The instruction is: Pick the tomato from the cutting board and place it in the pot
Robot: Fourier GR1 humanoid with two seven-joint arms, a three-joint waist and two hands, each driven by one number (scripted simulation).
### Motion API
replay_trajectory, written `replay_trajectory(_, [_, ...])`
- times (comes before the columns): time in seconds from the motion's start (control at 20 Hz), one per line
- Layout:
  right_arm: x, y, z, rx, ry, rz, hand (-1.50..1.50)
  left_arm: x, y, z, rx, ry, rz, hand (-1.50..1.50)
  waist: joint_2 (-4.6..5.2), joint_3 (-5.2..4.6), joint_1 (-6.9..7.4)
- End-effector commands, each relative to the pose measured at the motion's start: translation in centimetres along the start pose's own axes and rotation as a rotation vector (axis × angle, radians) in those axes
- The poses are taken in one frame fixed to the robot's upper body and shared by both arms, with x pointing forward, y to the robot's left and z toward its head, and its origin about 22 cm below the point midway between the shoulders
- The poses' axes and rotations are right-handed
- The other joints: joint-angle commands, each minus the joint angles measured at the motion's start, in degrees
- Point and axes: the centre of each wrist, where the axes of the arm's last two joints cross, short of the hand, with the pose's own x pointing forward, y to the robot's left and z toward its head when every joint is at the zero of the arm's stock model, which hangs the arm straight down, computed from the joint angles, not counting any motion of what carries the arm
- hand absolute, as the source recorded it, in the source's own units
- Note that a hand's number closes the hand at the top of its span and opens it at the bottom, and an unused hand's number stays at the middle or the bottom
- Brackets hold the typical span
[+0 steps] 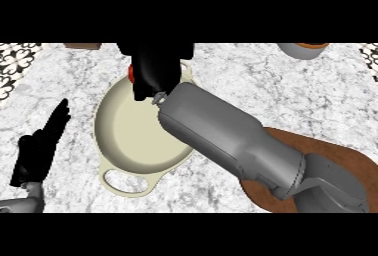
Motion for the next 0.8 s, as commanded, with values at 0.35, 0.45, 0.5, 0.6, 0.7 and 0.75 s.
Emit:
replay_trajectory(0.35, [-4.2, 2.4, -0.9, 0.081, 0.099, -0.232, -1.50, 1.7, -2.2, -1.2, -0.026, -0.027, -0.002, 0.00, 0.70, 0.06, 1.70])
replay_trajectory(0.45, [-4.1, 2.1, -1.4, 0.077, 0.100, -0.243, -1.50, 0.5, -0.8, -0.4, -0.046, -0.037, -0.014, 0.00, 0.80, 0.01, 3.21])
replay_trajectory(0.5, [-4.1, 2.1, -1.3, 0.083, 0.100, -0.275, -1.50, 0.8, -0.5, -0.3, -0.043, -0.036, -0.005, 0.00, 0.64, 0.04, 3.00])
replay_trajectory(0.6, [-4.3, 2.1, -1.5, 0.047, 0.077, -0.296, -1.50, 0.7, -1.5, -0.9, -0.031, -0.026, 0.002, 0.00, 0.70, 0.04, 2.35])
replay_trajectory(0.7, [-4.3, 1.8, -1.5, -0.019, 0.044, -0.373, -1.50, 1.0, 0.1, -1.5, -0.031, -0.035, -0.002, 0.00, 0.91, 0.06, 2.40])
replay_trajectory(0.75, [-4.6, 1.9, -1.5, -0.077, 0.015, -0.419, -1.50, -1.3, -0.9, 0.2, -0.037, -0.014, 0.011, 0.00, 0.76, 0.08, 2.03])
